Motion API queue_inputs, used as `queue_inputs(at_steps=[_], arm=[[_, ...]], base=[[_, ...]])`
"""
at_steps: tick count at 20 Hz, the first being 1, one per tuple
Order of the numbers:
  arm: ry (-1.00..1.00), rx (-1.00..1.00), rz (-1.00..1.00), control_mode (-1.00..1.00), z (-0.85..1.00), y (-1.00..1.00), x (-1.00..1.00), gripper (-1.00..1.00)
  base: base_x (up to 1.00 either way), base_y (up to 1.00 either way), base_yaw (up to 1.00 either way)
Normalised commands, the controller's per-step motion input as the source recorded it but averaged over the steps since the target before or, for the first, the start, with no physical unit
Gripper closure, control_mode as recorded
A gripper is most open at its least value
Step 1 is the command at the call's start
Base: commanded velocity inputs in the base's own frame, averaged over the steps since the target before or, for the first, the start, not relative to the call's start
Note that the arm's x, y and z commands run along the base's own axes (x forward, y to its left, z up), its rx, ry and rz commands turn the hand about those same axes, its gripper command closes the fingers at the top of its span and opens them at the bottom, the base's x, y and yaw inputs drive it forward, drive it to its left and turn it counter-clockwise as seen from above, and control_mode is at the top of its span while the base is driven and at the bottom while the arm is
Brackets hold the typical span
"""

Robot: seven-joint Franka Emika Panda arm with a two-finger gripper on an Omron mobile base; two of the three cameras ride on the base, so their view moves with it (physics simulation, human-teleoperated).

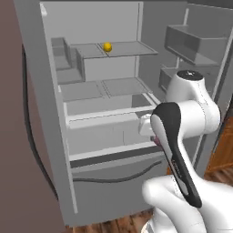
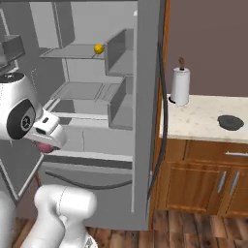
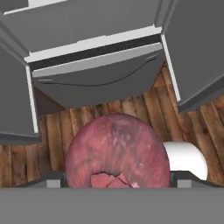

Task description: Grab the lemon and onion from the fridge, place them in the blender, close the lid, and turn on the blender to create a marinade.

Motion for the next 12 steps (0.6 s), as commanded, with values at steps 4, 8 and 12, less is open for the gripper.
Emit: queue_inputs(at_steps=[4, 8, 12], arm=[[0.00, 0.00, 0.00, 1.00, 0.00, 0.00, 0.00, 1.00], [0.00, 0.00, 0.00, 1.00, 0.00, 0.00, 0.00, 1.00], [0.00, 0.00, 0.00, 1.00, 0.00, 0.00, 0.00, 1.00]], base=[[-0.97, -0.01, -0.42], [-0.75, -0.08, -0.58], [-0.39, -0.35, -0.69]])
